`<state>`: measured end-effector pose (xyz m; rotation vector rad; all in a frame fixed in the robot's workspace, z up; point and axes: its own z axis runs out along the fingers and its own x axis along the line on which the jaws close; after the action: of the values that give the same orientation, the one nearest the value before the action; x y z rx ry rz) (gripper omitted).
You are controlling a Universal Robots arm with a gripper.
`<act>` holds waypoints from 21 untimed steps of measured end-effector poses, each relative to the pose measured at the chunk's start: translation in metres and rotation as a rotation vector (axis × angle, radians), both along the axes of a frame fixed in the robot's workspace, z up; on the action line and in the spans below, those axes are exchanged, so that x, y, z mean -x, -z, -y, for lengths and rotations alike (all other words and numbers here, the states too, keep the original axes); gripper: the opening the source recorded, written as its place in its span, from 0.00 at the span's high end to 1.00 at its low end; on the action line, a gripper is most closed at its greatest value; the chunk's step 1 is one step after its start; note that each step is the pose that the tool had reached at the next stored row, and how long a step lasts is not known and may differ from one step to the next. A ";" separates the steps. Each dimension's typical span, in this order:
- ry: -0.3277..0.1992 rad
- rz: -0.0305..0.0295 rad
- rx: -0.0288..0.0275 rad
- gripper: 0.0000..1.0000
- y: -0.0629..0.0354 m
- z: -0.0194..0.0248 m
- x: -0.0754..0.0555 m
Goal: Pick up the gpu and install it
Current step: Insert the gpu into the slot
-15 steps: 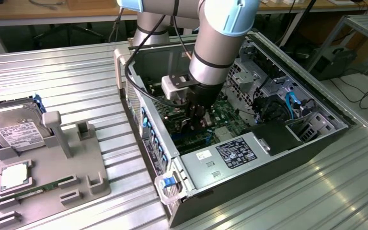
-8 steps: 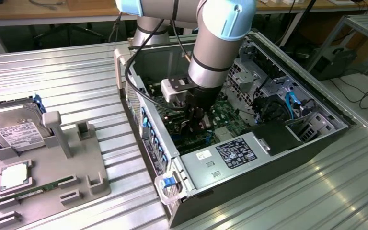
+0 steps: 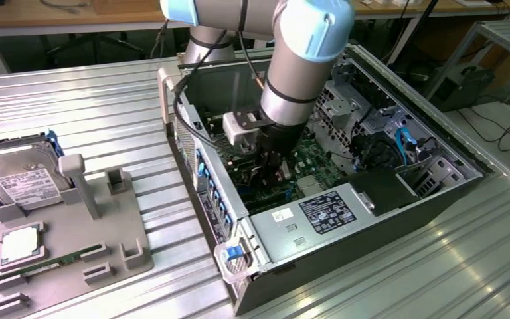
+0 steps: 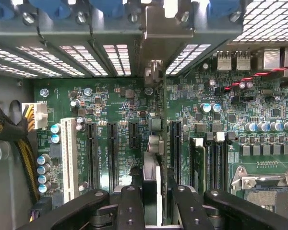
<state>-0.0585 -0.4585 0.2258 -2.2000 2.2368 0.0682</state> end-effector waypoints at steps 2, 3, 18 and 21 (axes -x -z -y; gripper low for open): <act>0.000 -0.0005 0.0016 0.65 -0.0025 0.0002 0.000; 0.000 0.0001 0.0003 0.65 -0.0031 0.0001 0.000; 0.000 0.0145 0.0011 0.65 -0.0670 0.0001 0.000; 0.000 0.0150 0.0010 0.66 -0.0669 0.0001 0.000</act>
<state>-0.0585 -0.4587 0.2927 -2.1936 2.2296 0.0504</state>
